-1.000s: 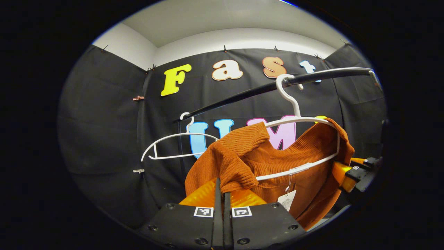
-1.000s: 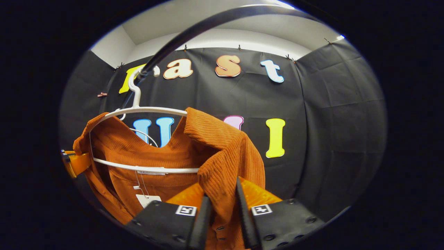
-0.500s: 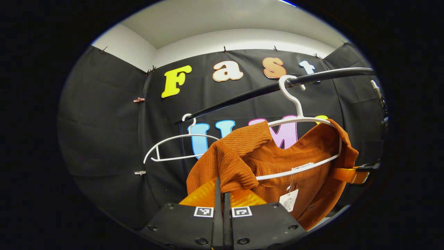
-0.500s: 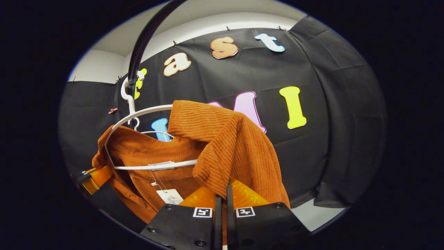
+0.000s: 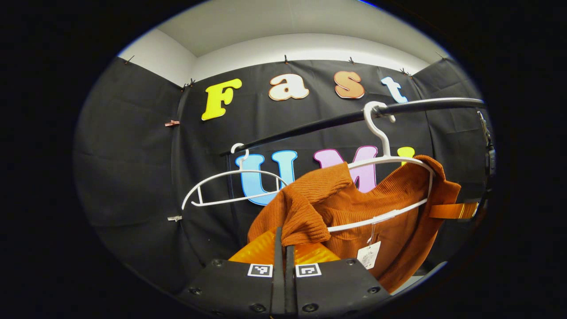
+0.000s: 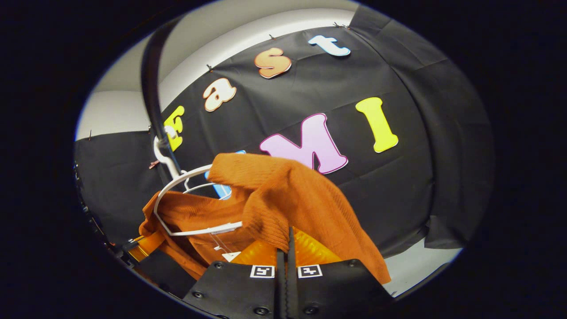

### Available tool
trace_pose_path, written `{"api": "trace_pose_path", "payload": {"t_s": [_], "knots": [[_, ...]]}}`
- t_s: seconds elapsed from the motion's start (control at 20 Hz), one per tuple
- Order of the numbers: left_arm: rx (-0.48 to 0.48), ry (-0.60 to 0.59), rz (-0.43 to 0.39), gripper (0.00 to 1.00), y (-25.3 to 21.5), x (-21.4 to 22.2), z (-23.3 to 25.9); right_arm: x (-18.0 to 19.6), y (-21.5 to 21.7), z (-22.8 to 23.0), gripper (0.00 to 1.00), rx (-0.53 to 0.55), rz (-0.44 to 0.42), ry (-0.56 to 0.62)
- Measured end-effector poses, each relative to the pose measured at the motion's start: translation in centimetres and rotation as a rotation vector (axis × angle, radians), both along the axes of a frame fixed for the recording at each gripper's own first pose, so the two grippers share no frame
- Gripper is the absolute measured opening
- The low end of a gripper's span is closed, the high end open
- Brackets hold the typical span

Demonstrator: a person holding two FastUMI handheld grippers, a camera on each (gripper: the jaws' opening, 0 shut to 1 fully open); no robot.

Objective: Grasp the clothes on the hanger with both hands and then place them into the laundry hamper below.

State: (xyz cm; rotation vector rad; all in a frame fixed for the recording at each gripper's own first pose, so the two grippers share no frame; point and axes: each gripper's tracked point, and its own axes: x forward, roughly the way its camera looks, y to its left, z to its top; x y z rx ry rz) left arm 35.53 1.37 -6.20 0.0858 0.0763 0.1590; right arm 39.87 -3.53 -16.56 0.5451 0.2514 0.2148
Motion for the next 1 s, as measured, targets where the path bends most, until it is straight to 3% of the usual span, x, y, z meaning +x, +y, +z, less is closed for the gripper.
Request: {"api": "trace_pose_path", "payload": {"t_s": [0.05, 0.4, 0.5, 0.55, 0.6, 0.65, 0.75, 0.8, 1.0], "knots": [[-0.001, 0.000, 0.008, 0.05, 0.3, 0.2, 0.2, 0.6, -1.2, 0.7, 0.05, -0.008, -0.028, -0.013], [-0.004, -0.033, 0.060, 0.05, 2.7, 1.2, 2.8, 3.9, -7.4, 6.1, 0.04, -0.046, -0.184, -0.171], [-0.012, -0.017, 0.069, 0.04, 3.5, 1.7, 2.4, 5.0, -8.2, 4.8, 0.04, -0.082, -0.211, -0.142], [-0.016, -0.001, 0.071, 0.04, 3.8, 2.0, 1.9, 5.4, -8.4, 4.0, 0.09, -0.103, -0.219, -0.125], [-0.018, 0.015, 0.068, 0.04, 4.0, 2.2, 1.4, 5.8, -8.5, 3.0, 0.04, -0.118, -0.217, -0.106], [-0.017, 0.040, 0.063, 0.05, 4.1, 2.3, 0.8, 5.9, -8.5, 1.6, 0.09, -0.132, -0.215, -0.084], [-0.004, 0.071, 0.063, 0.05, 4.6, 2.0, -0.4, 5.8, -8.2, -1.2, 0.00, -0.146, -0.208, -0.037], [-0.003, 0.085, 0.069, 0.05, 4.9, 1.9, -1.0, 5.5, -7.7, -2.7, 0.05, -0.140, -0.197, -0.013], [-0.023, 0.149, 0.110, 0.05, 7.1, 0.5, -4.7, 2.3, -3.7, -7.5, 0.05, -0.057, -0.125, 0.084]]}}
